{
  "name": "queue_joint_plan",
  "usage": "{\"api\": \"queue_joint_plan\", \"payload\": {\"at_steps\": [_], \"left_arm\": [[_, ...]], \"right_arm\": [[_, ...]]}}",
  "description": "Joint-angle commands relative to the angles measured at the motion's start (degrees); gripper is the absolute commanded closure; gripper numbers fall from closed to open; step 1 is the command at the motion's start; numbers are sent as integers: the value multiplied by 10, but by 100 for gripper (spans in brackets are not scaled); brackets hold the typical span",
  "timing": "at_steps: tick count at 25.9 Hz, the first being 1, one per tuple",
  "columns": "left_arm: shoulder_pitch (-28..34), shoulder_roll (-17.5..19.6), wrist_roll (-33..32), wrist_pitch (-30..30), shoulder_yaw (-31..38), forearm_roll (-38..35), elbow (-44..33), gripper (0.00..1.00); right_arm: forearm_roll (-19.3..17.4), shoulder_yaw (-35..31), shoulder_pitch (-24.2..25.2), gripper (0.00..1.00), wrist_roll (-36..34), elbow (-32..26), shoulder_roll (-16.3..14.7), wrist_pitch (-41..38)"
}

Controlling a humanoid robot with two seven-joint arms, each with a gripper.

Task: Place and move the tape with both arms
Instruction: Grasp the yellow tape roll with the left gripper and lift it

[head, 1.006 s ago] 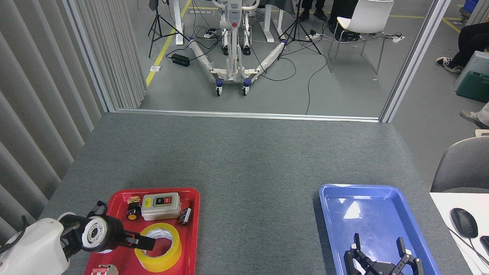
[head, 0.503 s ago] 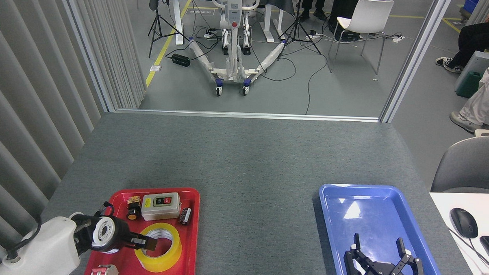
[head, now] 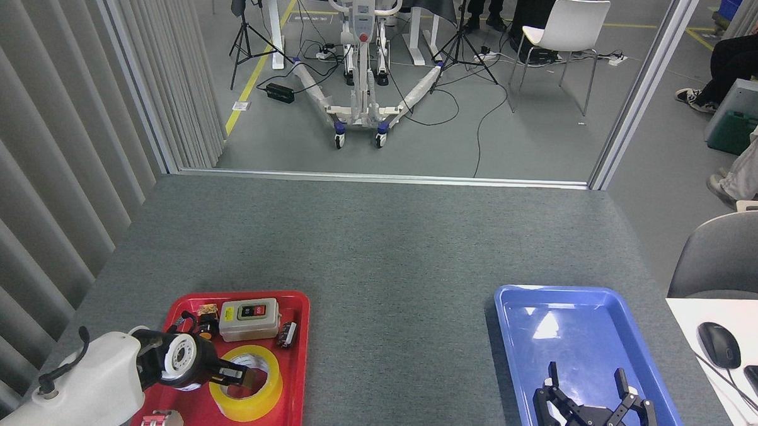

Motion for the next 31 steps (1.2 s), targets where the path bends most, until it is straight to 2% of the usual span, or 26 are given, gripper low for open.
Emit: {"api": "queue_joint_plan", "payload": {"at_steps": [1, 4, 9, 12, 18, 20, 22, 23, 24, 29, 31], "left_arm": [[-4, -5, -2, -1, -4, 0, 15, 33], [-5, -5, -10, -5, -3, 0, 11, 48], [-4, -5, -65, -4, -4, -1, 14, 64], [-4, -5, -69, -5, -4, -2, 13, 64], [-6, -4, -80, -9, -4, -3, 10, 73], [-6, -4, -80, -20, -4, -3, 8, 84], [-6, -3, -81, -24, -3, -4, 1, 89], [-7, -2, -81, -25, -2, -4, -8, 97], [-12, -2, -83, -25, -2, -4, -16, 100], [-28, 6, -82, -31, 12, -2, -41, 100], [-35, 16, -82, -72, 45, 5, -45, 100]], "right_arm": [[0, 0, 2, 0, 0, 0, 0, 0], [0, -3, 2, 0, 0, 0, -2, 1], [0, -4, 1, 0, 0, 1, -1, 1], [0, -3, 1, 0, 0, 0, -1, 1], [0, -4, 1, 0, 0, 0, -2, 0], [0, -4, 1, 0, 0, 0, -2, 0], [0, -4, 1, 0, 0, 0, -2, 1], [0, -4, 1, 0, 0, 1, -2, 0], [0, -4, 1, 0, 0, 1, -1, 0], [0, -4, 1, 0, 0, 0, -1, 0], [0, -4, 1, 0, 0, 0, -1, 0]]}}
